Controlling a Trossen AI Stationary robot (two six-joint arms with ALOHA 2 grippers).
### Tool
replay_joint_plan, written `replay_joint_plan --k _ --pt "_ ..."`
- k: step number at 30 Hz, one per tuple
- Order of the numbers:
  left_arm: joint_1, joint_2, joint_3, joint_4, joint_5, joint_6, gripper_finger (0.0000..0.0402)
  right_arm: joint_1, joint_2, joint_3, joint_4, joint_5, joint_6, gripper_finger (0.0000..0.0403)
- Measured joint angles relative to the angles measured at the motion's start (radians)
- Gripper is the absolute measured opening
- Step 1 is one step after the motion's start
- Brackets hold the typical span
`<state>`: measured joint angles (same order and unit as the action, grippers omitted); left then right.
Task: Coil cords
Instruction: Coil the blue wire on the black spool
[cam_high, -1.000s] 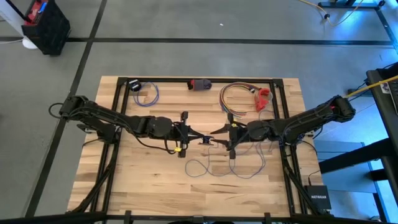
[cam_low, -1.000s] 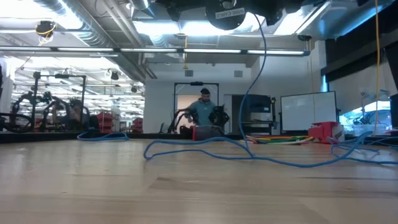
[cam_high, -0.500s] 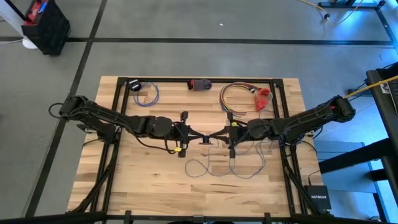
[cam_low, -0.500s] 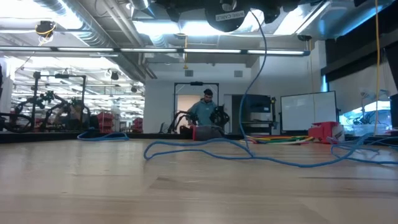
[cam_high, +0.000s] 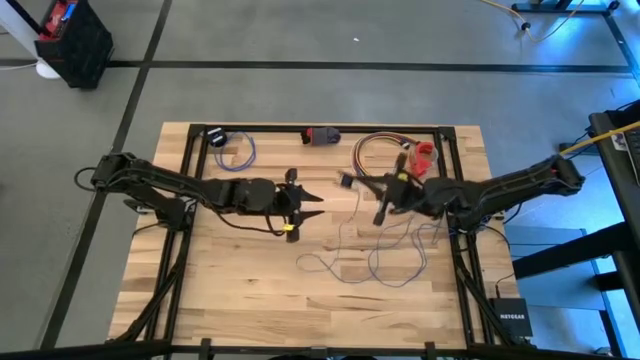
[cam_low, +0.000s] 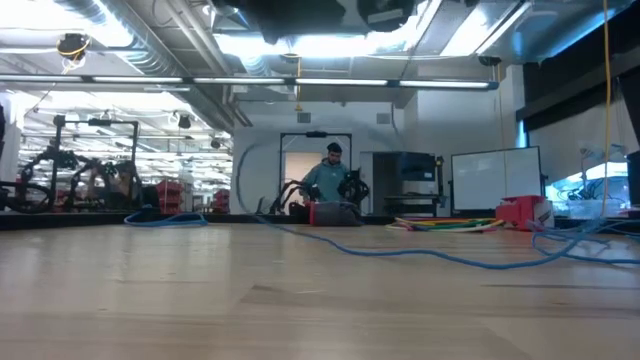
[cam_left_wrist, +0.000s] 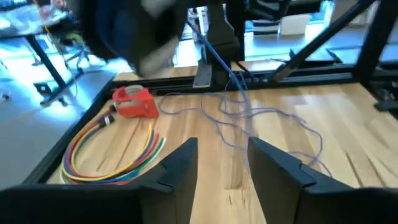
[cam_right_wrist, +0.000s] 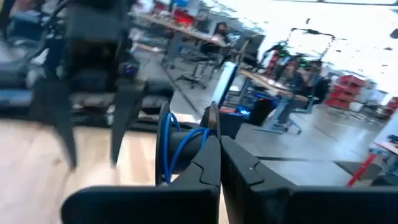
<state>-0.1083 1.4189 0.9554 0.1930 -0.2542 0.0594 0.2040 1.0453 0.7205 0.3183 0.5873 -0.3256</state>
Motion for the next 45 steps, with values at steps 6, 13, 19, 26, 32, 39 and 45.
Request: replay_joint_plan --k 6,13,19,26,32,39,45 --pt "0.031 0.152 -0.001 0.152 -0.003 0.008 0.0140 -0.102 0.010 -0.082 0.117 -0.050 0.007 0.0001" --pt "0.072 0.265 0.008 0.239 0.003 -0.011 0.0140 -0.163 0.033 -0.183 0.287 -0.113 0.035 0.0001" --pt "0.093 0.334 0.008 0.388 0.036 -0.026 0.0140 -0.187 0.039 -0.235 0.388 -0.145 0.045 0.0000" --pt "0.113 0.414 0.010 0.538 0.028 0.001 0.0140 -0.187 0.039 -0.243 0.439 -0.178 0.030 0.0000" --pt "0.131 0.442 0.010 0.534 -0.052 0.040 0.0140 -0.186 0.039 -0.243 0.443 -0.189 0.008 0.0000" --pt "0.141 0.477 0.023 0.563 -0.048 0.070 0.0140 -0.187 0.044 -0.243 0.454 -0.210 0.006 0.0000" --pt "0.141 0.543 0.075 0.554 -0.076 0.119 0.0140 -0.187 0.100 -0.242 0.529 -0.223 0.006 0.0000"
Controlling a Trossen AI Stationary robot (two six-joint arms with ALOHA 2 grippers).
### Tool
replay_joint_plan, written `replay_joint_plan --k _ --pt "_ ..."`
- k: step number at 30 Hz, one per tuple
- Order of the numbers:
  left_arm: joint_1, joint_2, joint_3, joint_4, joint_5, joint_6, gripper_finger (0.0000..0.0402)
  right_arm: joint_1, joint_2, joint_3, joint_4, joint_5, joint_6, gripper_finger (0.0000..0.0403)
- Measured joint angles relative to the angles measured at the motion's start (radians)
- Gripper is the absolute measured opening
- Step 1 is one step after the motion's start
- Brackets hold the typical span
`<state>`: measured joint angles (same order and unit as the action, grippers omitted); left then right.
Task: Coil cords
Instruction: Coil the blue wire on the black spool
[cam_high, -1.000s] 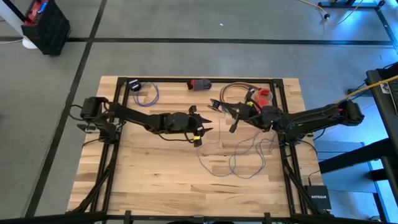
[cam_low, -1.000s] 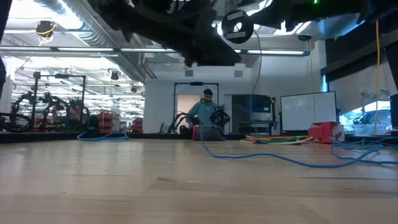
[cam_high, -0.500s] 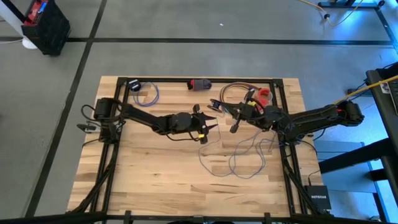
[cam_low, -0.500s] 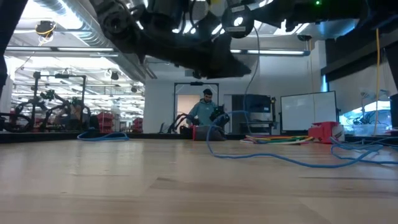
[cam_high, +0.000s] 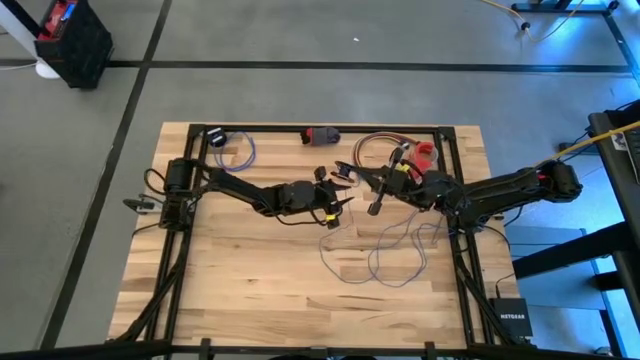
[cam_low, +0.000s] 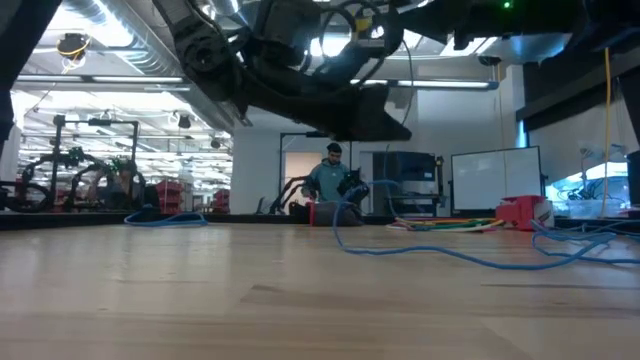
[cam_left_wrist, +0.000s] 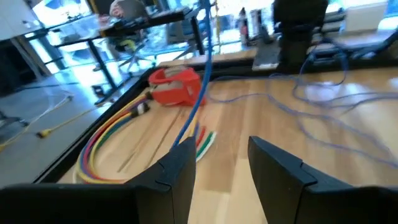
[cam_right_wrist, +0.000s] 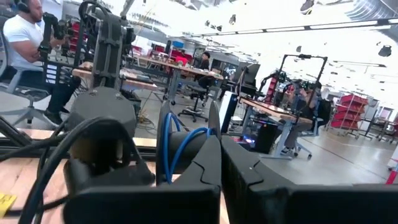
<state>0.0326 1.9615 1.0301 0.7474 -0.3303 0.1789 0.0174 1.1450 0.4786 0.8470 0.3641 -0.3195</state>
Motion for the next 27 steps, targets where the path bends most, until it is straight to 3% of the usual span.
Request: replay_joint_plan --k 8,11,16,27 --pt "-0.004 -0.001 0.009 -0.017 -0.058 0.031 0.0140 0.000 0.040 0.000 0.015 0.000 -0.003 0.0000" --pt "-0.024 -0.028 0.009 -0.102 -0.066 0.036 0.0140 0.001 0.040 0.000 0.016 0.000 -0.015 0.0000" --pt "-0.061 -0.095 0.013 -0.215 -0.192 0.086 0.0140 0.002 0.040 0.000 0.013 -0.001 -0.029 0.0000" --pt "-0.011 -0.048 0.011 -0.218 -0.196 0.041 0.0140 0.002 0.040 0.000 0.016 -0.021 -0.028 0.0000"
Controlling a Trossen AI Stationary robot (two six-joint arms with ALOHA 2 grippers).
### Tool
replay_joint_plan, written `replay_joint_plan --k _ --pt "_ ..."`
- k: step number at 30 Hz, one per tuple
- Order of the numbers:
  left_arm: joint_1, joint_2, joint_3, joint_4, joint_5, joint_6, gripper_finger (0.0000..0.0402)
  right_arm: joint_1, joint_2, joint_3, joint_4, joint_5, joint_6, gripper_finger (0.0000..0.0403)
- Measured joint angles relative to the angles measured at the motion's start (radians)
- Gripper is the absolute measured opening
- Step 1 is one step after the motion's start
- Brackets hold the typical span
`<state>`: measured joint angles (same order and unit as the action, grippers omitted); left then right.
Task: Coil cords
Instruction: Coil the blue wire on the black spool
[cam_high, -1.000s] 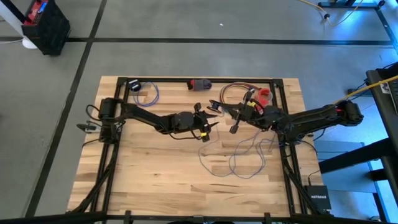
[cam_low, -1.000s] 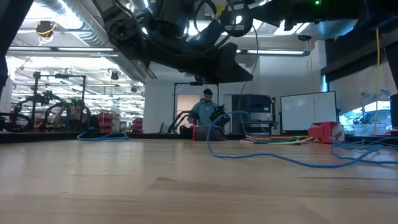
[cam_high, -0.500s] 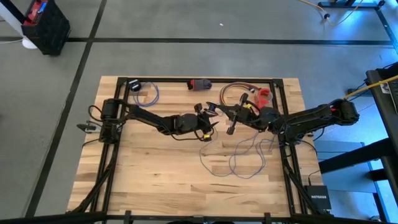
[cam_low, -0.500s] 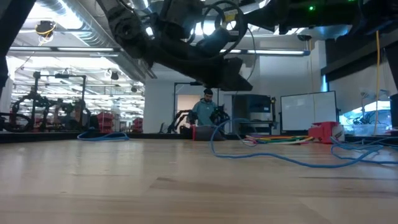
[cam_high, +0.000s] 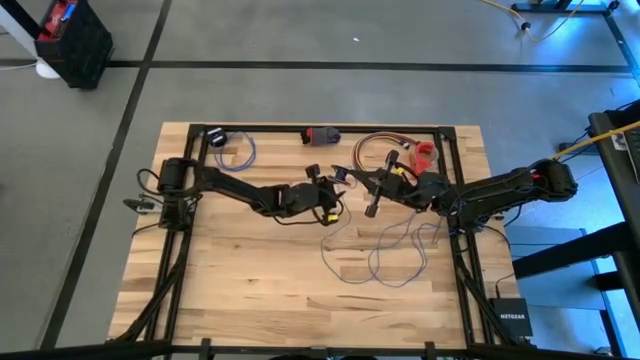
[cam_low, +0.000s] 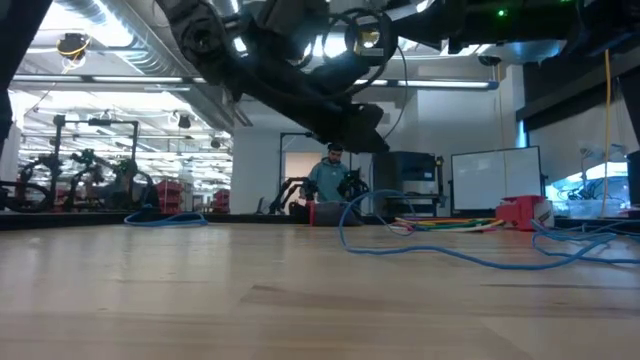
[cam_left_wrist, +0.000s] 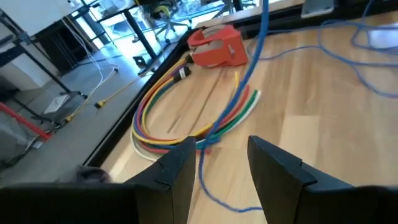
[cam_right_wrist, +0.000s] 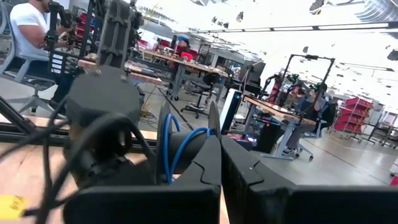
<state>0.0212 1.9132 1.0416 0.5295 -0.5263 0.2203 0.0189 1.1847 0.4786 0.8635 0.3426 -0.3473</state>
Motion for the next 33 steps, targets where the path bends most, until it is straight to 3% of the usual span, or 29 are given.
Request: replay_joint_plan --k 7,14,18,23,33 --pt "0.017 0.008 0.000 0.009 0.022 0.007 0.0128 0.000 0.000 0.000 0.000 -0.004 0.002 0.0000" --pt "0.026 0.007 0.000 -0.004 0.069 0.016 0.0019 0.000 0.000 0.000 0.000 -0.015 0.008 0.0000" --pt "0.026 0.004 0.000 -0.019 0.050 0.017 0.0009 0.000 0.000 0.000 -0.014 -0.015 0.009 0.0000" --pt "0.011 -0.070 -0.001 -0.205 -0.022 0.013 0.0004 0.000 -0.002 0.000 -0.038 -0.015 0.010 0.0000" --pt "0.004 -0.307 0.000 -0.697 -0.036 -0.167 0.0002 0.001 -0.004 0.000 -0.127 -0.024 0.028 0.0000"
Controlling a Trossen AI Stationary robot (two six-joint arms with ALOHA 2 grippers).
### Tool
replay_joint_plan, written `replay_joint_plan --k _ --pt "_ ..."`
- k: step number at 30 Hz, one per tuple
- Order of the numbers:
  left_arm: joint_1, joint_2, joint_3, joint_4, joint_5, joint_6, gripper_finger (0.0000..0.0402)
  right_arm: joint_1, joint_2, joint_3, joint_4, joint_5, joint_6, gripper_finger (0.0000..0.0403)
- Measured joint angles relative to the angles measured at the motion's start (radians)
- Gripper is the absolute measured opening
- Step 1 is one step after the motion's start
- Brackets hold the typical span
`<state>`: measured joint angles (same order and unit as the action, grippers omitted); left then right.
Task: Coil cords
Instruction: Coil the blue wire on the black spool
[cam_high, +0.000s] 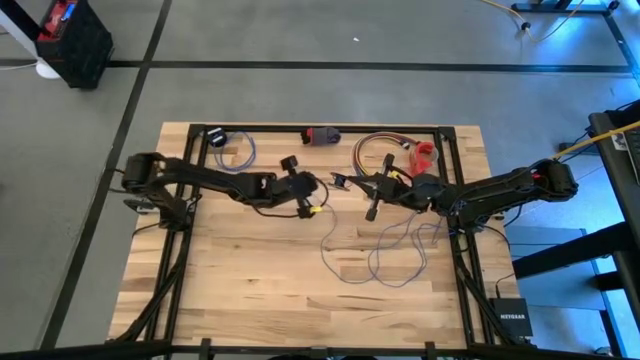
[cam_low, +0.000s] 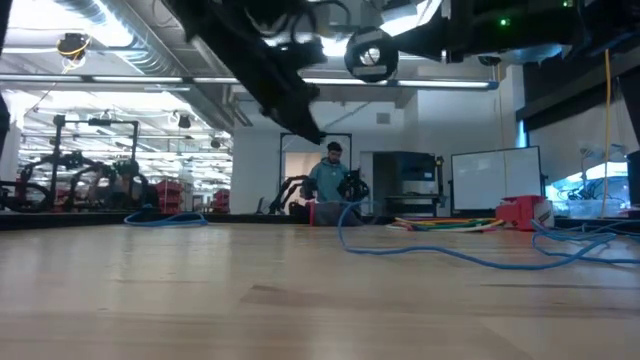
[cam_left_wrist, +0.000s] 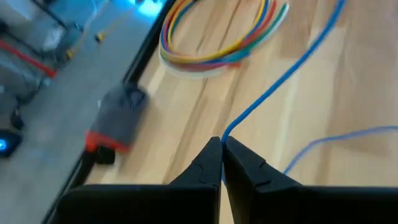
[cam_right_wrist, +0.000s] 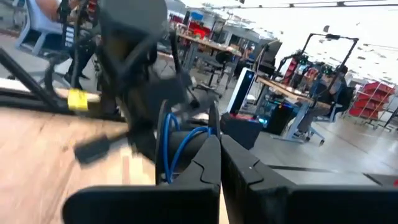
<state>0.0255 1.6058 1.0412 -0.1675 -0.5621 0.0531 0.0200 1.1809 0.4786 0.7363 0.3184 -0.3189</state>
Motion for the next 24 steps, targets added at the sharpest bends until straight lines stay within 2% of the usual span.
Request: replay_joint_plan --k 5,10,14,18,24 --pt "0.017 -0.095 0.000 -0.132 0.011 -0.051 0.0002 -0.001 0.000 0.000 -0.083 -0.043 -0.001 0.0000" --pt "0.030 -0.143 0.000 -0.114 0.122 -0.058 0.0001 -0.001 0.016 0.000 -0.156 -0.042 -0.026 0.0000" --pt "0.029 -0.150 0.000 -0.048 0.151 -0.085 0.0002 -0.001 0.056 0.000 -0.160 -0.040 -0.027 0.0001" --pt "0.028 -0.150 0.000 0.019 0.241 -0.132 0.0001 -0.001 0.099 0.000 -0.163 0.034 -0.030 0.0001" --pt "-0.004 -0.150 0.000 0.120 0.262 -0.209 0.0001 -0.001 0.152 0.001 -0.107 0.143 -0.026 0.0001"
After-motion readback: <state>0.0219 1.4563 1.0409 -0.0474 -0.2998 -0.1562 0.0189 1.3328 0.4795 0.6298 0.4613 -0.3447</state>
